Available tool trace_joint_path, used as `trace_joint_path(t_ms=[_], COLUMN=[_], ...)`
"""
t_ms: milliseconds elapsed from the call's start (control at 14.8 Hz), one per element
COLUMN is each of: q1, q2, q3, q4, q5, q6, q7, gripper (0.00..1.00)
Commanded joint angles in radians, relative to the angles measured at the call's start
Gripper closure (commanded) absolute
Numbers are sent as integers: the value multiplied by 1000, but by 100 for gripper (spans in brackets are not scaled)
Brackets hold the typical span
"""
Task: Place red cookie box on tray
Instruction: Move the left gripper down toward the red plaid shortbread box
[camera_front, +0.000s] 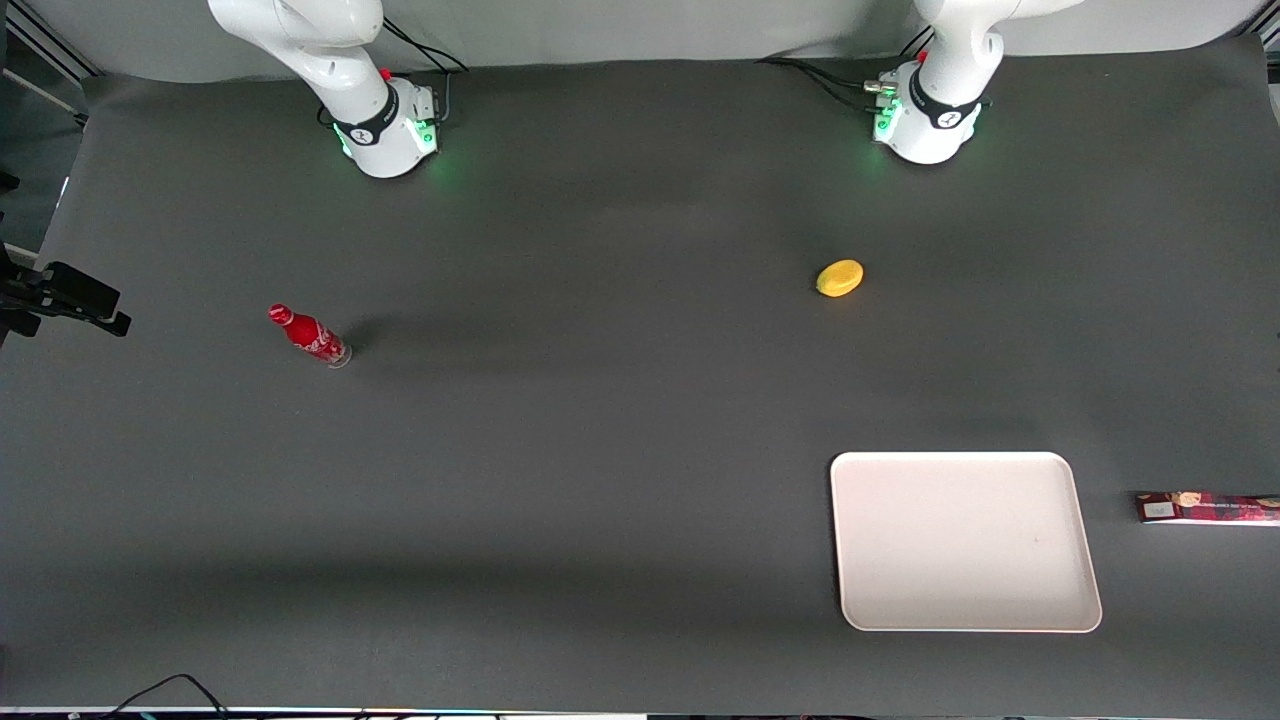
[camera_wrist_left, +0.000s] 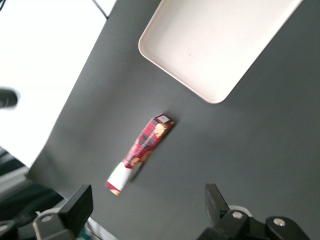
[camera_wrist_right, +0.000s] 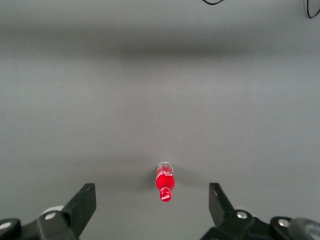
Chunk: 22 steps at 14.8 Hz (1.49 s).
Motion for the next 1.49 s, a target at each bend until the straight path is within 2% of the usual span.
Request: trace_joint_path(t_ms=[0,203,676,1284,1419], q1=[88,129,157,203,206], q2=[266,429,592,695,721], q3=[-2,-2,-1,-1,-2], q4=[261,393,397,400,401], q5=[-86,-88,-85,-91,-111], q6=[-11,-9,201,244,273], q7=[347,478,730,781,782], gripper=[0,0,0,0,0])
